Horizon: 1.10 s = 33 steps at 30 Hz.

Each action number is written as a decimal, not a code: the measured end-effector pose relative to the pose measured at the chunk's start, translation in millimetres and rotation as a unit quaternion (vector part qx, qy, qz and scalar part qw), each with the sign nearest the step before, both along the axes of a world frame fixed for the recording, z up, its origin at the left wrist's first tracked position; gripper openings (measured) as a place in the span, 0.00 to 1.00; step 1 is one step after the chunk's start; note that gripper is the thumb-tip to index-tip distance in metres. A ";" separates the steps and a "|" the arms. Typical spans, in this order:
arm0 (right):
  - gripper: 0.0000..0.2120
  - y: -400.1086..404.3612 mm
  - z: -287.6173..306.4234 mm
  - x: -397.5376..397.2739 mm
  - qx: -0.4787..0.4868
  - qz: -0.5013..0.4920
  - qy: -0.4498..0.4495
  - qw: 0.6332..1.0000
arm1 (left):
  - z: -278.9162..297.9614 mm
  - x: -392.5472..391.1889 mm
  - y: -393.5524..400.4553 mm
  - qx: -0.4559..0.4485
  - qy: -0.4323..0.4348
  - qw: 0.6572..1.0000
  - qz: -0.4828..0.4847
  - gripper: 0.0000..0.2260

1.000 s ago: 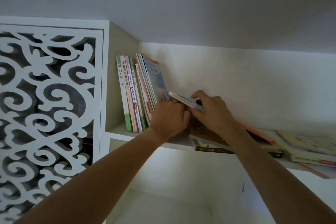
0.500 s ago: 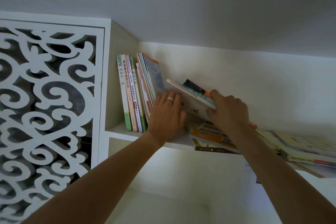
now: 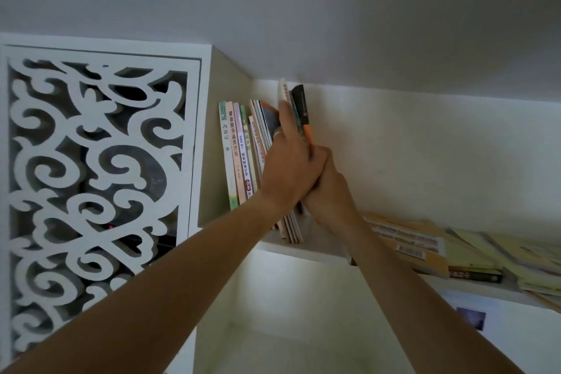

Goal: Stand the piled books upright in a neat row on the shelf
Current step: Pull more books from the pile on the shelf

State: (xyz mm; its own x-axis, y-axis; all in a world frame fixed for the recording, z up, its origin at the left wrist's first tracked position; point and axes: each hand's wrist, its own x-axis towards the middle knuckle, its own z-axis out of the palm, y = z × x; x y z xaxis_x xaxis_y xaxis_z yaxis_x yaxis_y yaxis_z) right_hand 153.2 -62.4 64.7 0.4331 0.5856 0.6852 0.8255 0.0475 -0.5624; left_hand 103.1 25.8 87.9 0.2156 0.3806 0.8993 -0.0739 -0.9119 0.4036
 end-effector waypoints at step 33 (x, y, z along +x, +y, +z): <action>0.40 -29.3 -21.9 35.2 -0.292 -0.096 -0.133 0.942 | -59.0 8.2 17.1 0.329 0.130 0.891 0.284 0.17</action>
State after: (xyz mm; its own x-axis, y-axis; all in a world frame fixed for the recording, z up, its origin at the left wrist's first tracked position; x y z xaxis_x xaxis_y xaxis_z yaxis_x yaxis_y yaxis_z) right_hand 188.4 -91.7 42.8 0.4273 0.8254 0.3691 0.9031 -0.3699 -0.2183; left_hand 111.3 42.9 28.8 0.3896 -0.0957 0.9160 0.4937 -0.8179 -0.2955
